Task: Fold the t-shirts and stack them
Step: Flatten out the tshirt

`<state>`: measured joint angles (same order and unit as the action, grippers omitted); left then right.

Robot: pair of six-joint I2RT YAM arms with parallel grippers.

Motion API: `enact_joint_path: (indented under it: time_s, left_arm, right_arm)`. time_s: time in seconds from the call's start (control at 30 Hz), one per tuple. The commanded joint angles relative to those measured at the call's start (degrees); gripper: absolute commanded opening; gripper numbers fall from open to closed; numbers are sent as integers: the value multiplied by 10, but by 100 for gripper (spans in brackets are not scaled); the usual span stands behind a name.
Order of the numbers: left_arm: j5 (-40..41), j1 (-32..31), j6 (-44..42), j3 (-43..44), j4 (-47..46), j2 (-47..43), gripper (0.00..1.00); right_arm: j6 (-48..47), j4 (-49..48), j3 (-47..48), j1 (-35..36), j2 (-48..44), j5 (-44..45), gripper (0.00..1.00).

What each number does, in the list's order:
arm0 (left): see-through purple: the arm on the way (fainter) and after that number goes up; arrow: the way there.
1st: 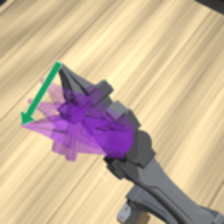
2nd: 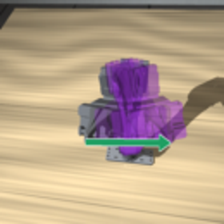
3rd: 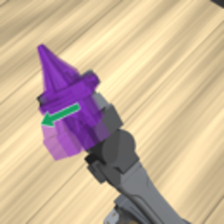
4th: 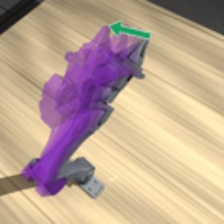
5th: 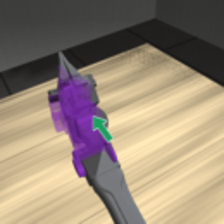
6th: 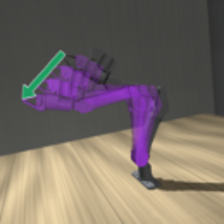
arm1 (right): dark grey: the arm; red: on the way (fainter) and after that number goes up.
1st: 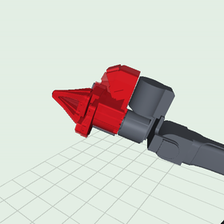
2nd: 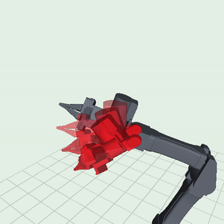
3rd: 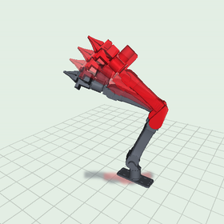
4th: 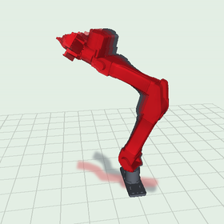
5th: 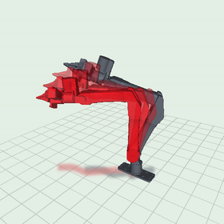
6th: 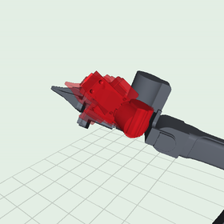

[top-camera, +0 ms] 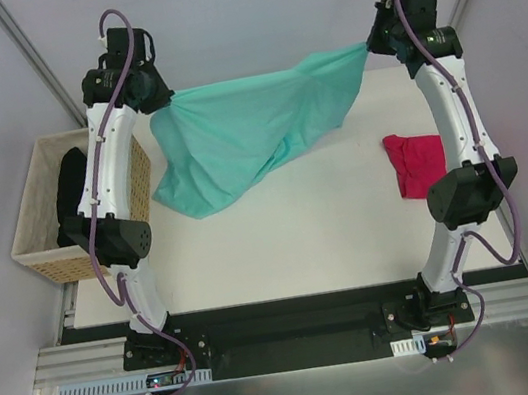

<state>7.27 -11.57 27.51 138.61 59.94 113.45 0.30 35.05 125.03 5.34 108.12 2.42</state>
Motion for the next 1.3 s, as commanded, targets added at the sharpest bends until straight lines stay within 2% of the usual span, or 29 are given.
enact_joint_path:
  time_s: [0.0, 0.37, 0.73, 1.0, 1.27]
  left_arm:
    - [28, 8, -17, 19, -8, -31, 0]
    - [23, 8, -41, 43, -23, -39, 0]
    - [24, 8, -90, 42, -85, -91, 0]
    - [25, 8, -125, 42, -141, -111, 0]
    - [12, 8, -128, 43, -157, -106, 0]
  right_arm:
    - [-36, -2, 9, -17, -49, 44, 1]
    - [-43, -8, 31, -41, -83, 51, 1]
    - [-67, -23, 75, -41, -119, 54, 1]
    - [-87, -45, 74, -41, -149, 69, 1]
    - [-94, -63, 58, -41, -159, 75, 1]
